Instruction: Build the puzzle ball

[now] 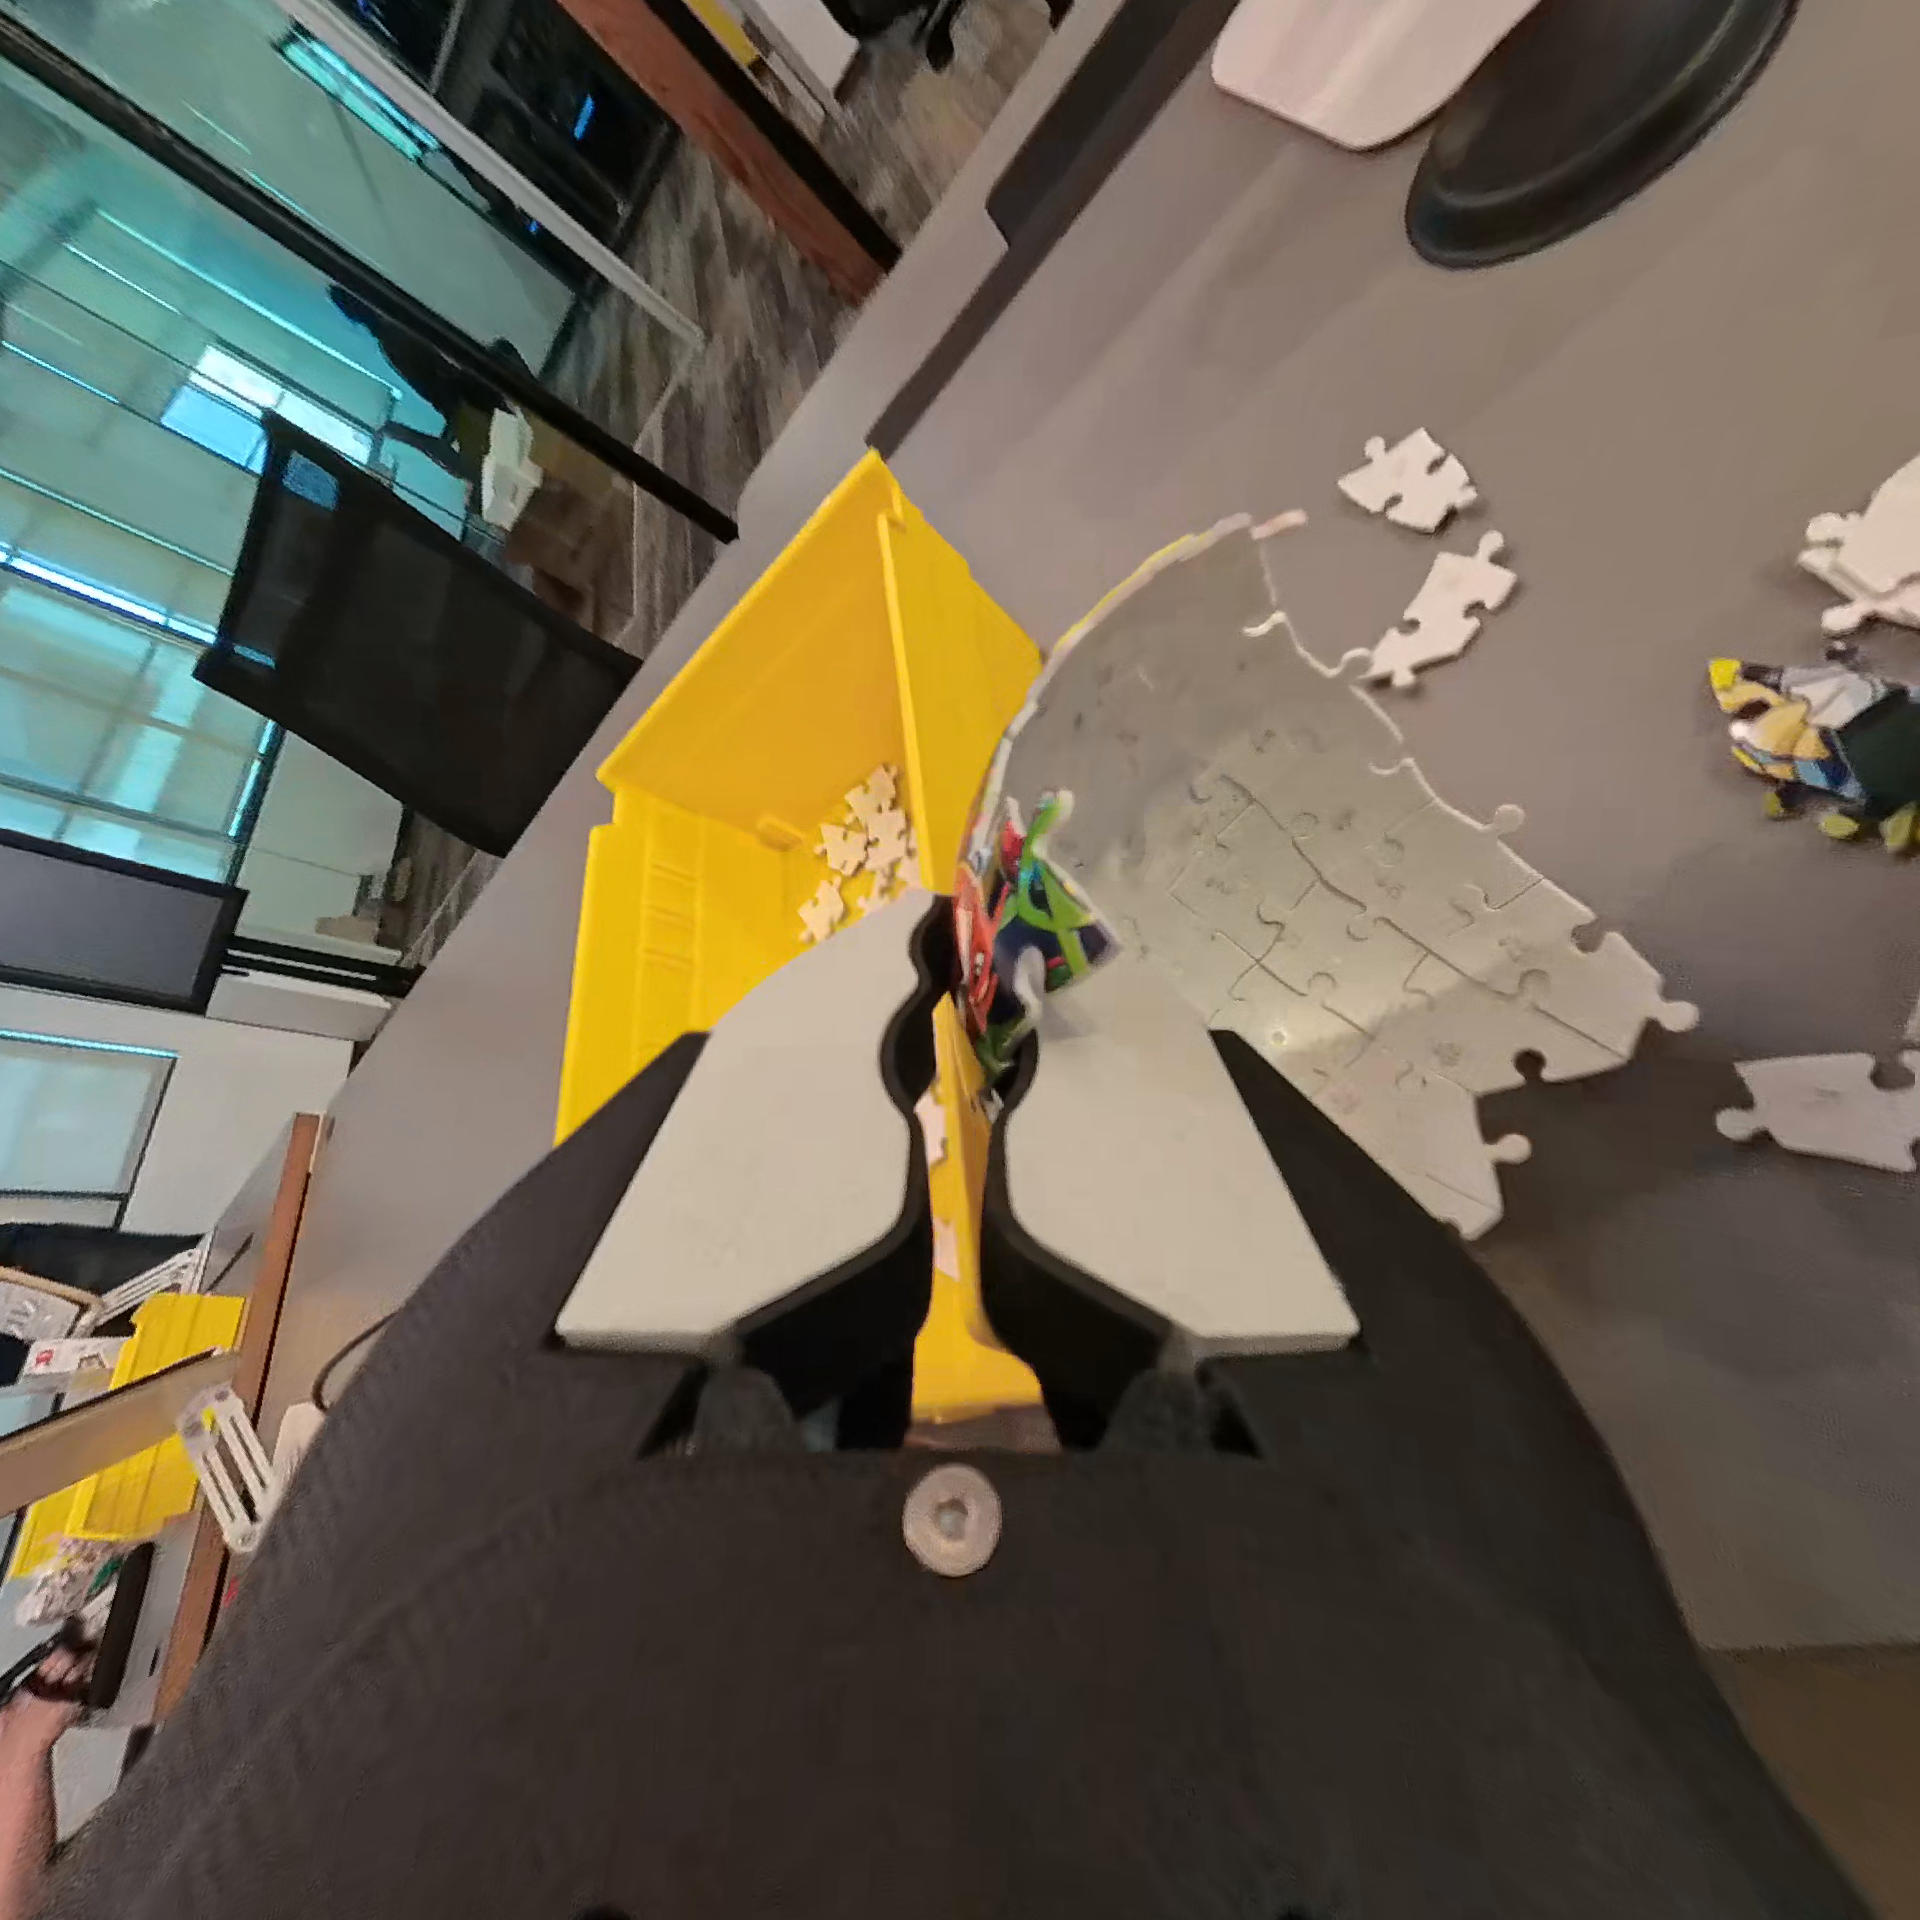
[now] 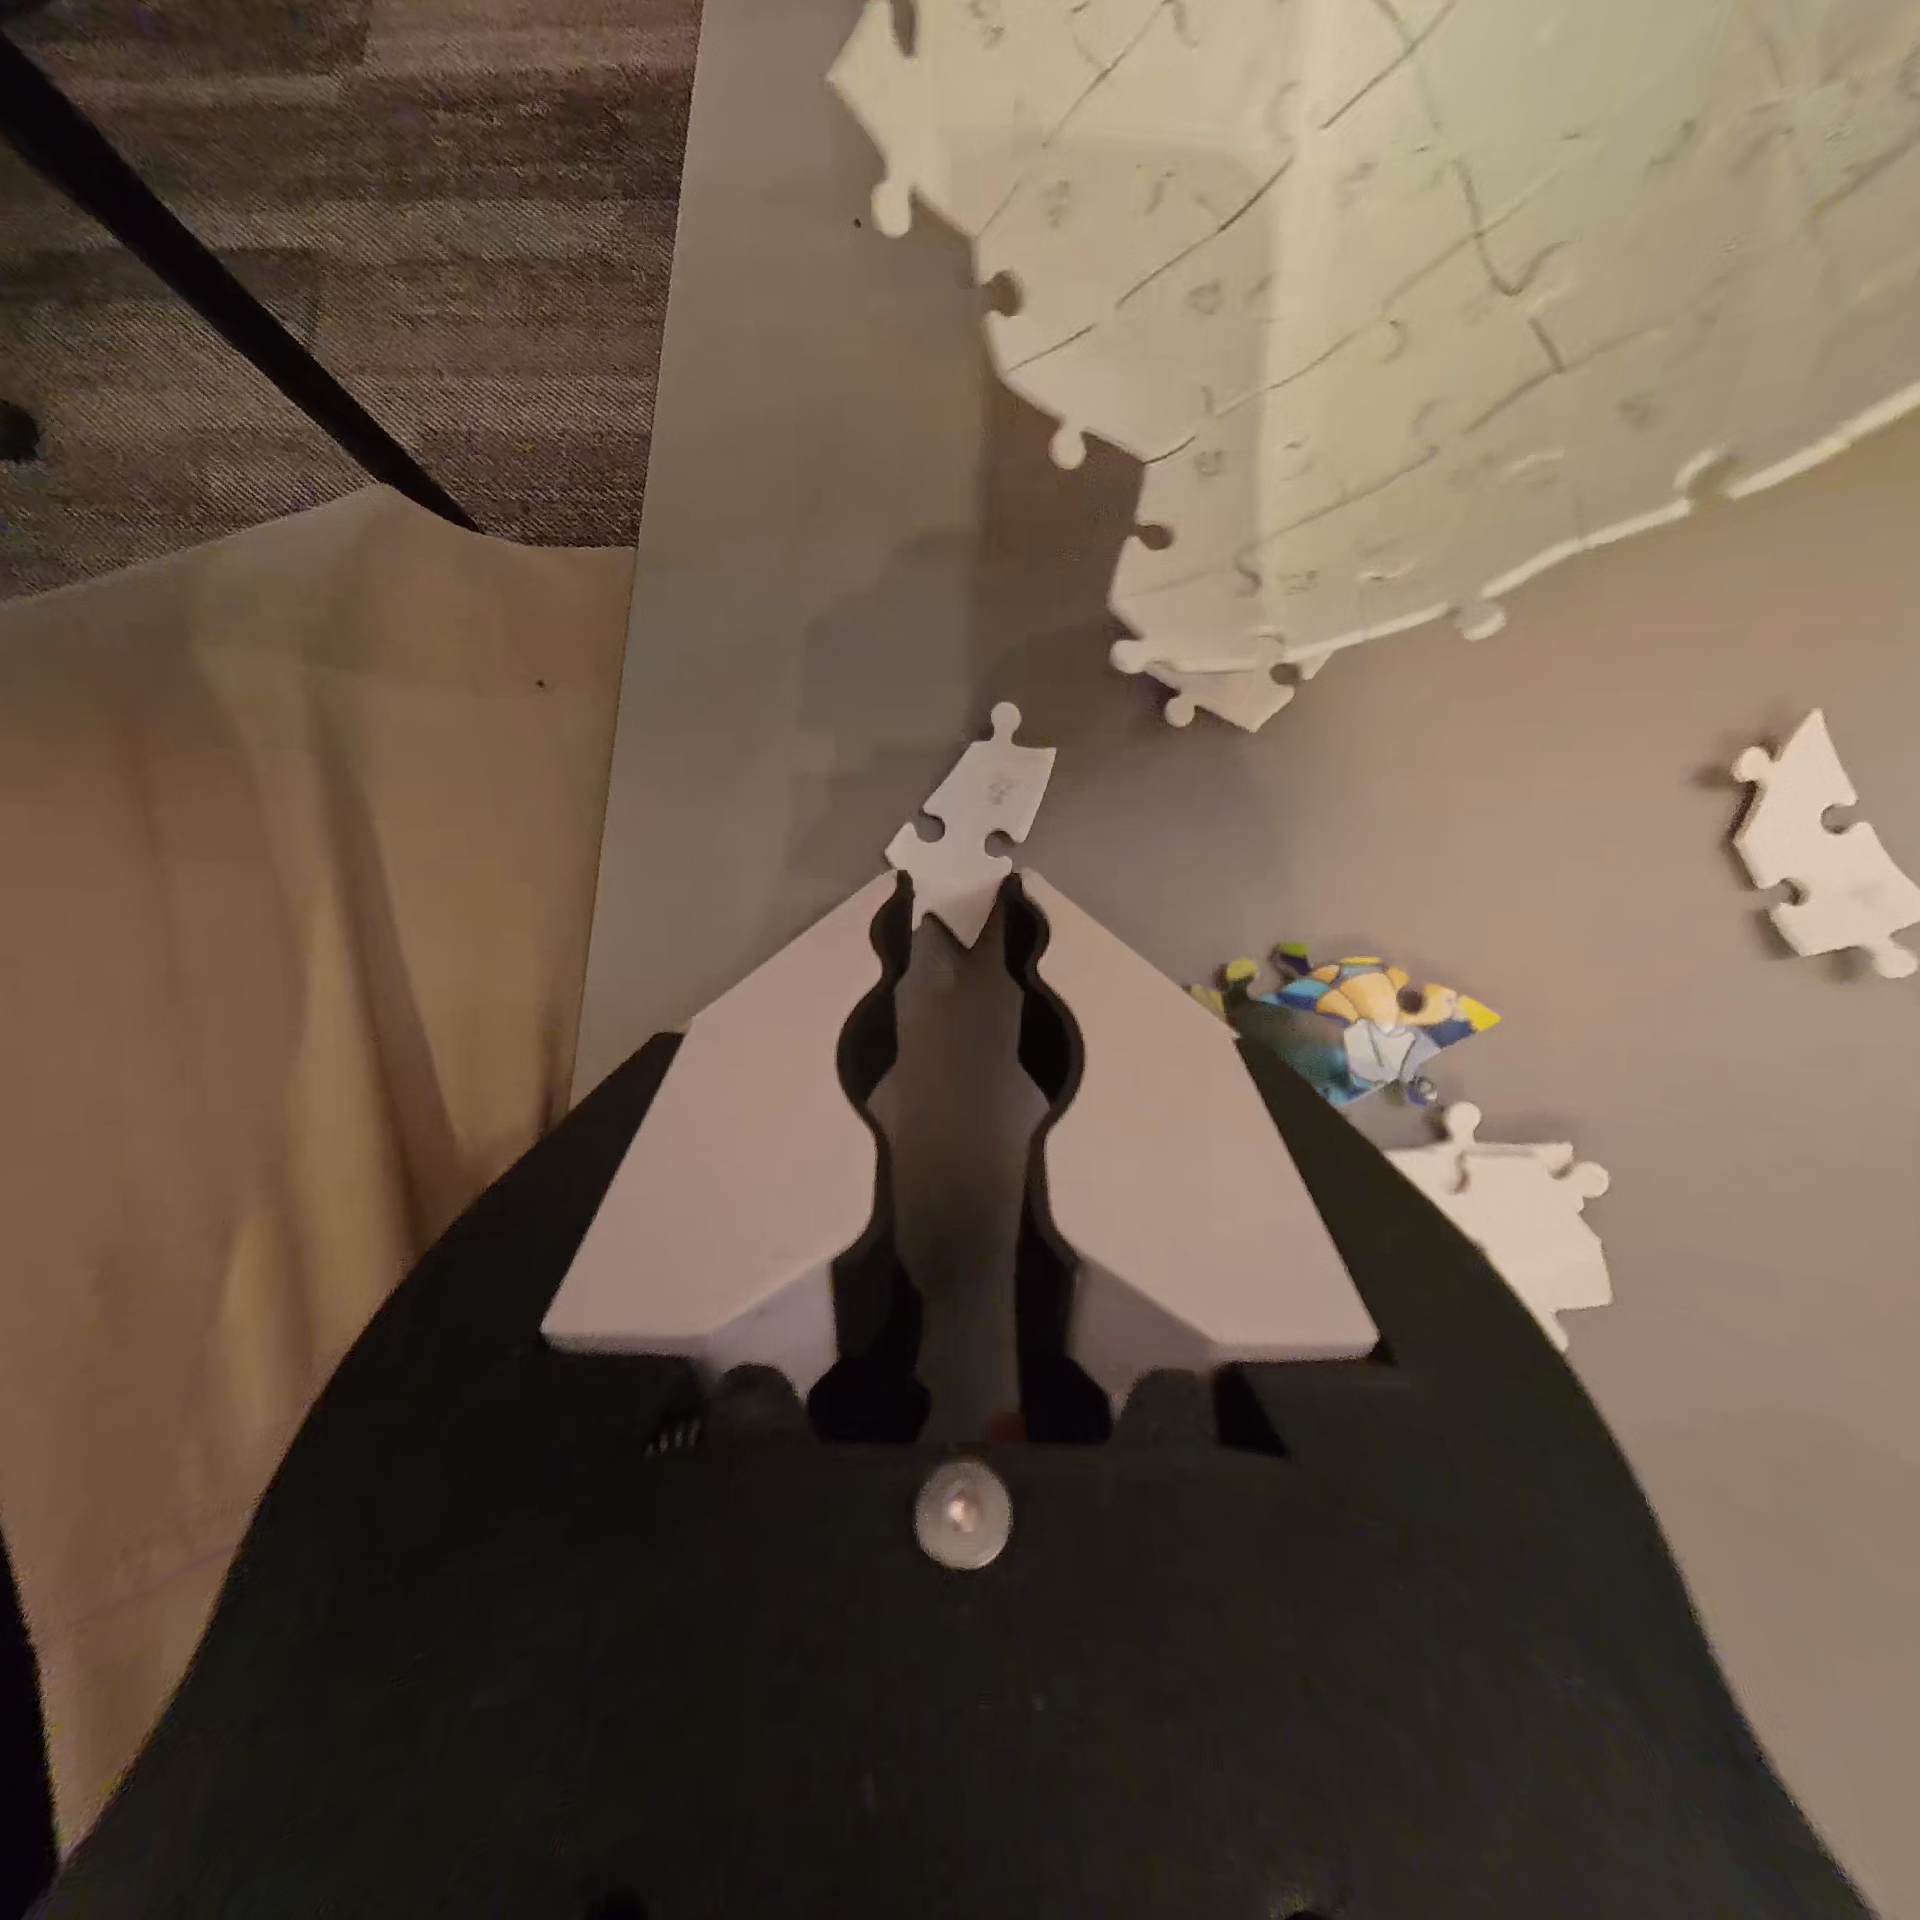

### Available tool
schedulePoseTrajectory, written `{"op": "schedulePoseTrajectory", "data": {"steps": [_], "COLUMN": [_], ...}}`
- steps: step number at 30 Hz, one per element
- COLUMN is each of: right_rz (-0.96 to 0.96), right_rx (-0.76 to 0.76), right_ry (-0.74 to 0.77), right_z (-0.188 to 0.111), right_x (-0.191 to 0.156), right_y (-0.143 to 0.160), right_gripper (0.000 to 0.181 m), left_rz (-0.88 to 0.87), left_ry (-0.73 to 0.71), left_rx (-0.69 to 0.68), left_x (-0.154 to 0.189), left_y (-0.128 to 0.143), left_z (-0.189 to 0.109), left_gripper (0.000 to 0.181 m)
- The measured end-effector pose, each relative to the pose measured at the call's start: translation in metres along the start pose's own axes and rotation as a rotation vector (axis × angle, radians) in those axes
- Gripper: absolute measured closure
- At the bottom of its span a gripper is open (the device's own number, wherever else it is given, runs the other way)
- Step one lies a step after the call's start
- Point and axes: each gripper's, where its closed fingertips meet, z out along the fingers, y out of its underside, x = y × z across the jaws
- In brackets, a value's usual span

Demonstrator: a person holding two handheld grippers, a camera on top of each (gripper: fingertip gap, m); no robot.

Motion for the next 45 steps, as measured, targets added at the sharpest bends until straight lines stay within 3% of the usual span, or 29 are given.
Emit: {"op": "schedulePoseTrajectory", "data": {"steps": [8,12,17,21,28,36,45], "right_rz": [0.091,0.119,0.056,-0.025,0.061,0.117,0.086], "right_rx": [-0.048,-0.019,-0.01,0.002,-0.024,-0.05,-0.036], "right_ry": [-0.038,-0.092,-0.052,-0.039,0.007,0.024,-0.01], "right_z": [-0.01,-0.014,-0.015,-0.007,-0.004,-0.012,-0.027], "right_x": [-0.018,-0.033,-0.029,-0.035,-0.023,-0.019,-0.024], "right_y": [0.012,0.004,0.003,-0.005,0.005,0.015,0.019], "right_gripper": [0.165,0.165,0.151,0.151,0.166,0.169,0.154], "left_rz": [-0.059,-0.057,-0.069,-0.074,-0.061,-0.056,-0.052], "left_ry": [0.021,0.03,0.026,0.036,0.068,0.082,0.09], "left_rx": [-0.063,-0.079,-0.113,-0.137,-0.16,-0.155,-0.118], "left_x": [0.009,0.015,0.012,0.012,0.021,0.03,0.037], "left_y": [0.021,0.028,0.039,0.046,0.049,0.046,0.038], "left_z": [-0.012,-0.017,-0.022,-0.025,-0.027,-0.033,-0.034], "left_gripper": [0.178,0.178,0.178,0.178,0.178,0.178,0.178]}}
